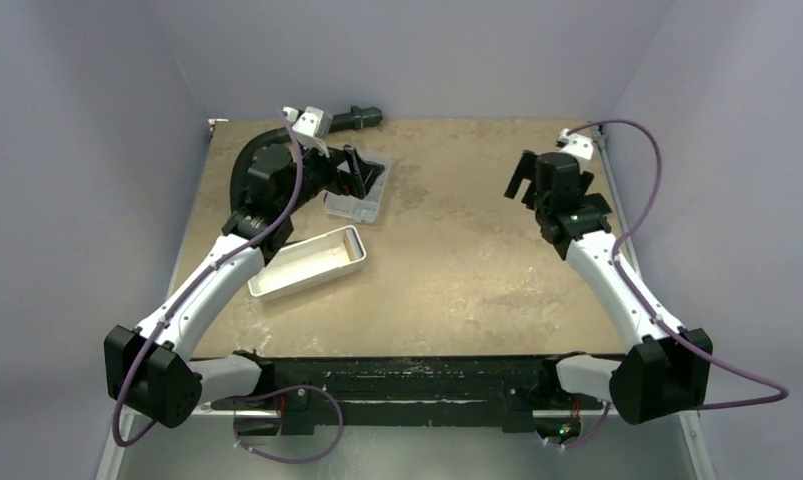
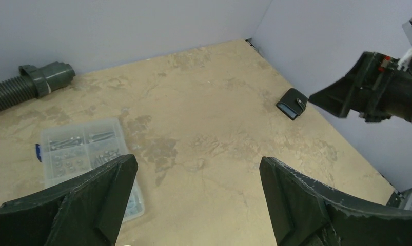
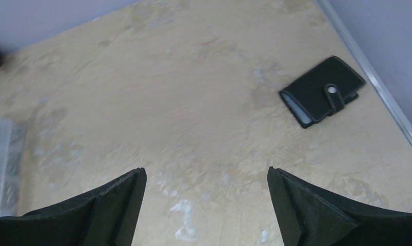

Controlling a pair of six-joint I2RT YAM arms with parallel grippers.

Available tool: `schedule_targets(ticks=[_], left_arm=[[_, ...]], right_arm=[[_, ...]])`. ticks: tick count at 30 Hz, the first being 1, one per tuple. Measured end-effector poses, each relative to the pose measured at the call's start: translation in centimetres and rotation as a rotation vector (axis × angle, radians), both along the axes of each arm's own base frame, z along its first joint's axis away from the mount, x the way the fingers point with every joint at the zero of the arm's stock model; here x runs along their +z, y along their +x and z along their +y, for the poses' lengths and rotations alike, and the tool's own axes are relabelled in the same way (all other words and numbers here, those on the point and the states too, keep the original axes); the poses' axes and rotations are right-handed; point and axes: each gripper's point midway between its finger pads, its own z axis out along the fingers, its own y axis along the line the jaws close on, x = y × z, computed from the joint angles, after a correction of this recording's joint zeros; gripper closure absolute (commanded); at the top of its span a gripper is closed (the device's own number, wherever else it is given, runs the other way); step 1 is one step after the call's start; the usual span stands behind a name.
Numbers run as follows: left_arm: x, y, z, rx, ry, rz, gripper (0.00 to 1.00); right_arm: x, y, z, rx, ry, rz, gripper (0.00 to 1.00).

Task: Put the credit cards into the card holder
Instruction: Move the card holder to the center of the board.

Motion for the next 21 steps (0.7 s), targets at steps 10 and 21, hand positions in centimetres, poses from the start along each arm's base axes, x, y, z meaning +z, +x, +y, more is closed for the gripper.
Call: schedule_targets(ticks=[10,21], left_arm=[[-0.7,-0.4,-1.3,-0.048,-0.001,0.022,0.0],[-1.7,-0.4,-2.1,-0.076,-0.002,0.054,0.01]], right_arm=[[-5.8,4.2,-10.6,-0.35,0.126,0.034,0.01],[-16.0,9.3,-17.0,-0.39,-0.018,0.313,0.01]])
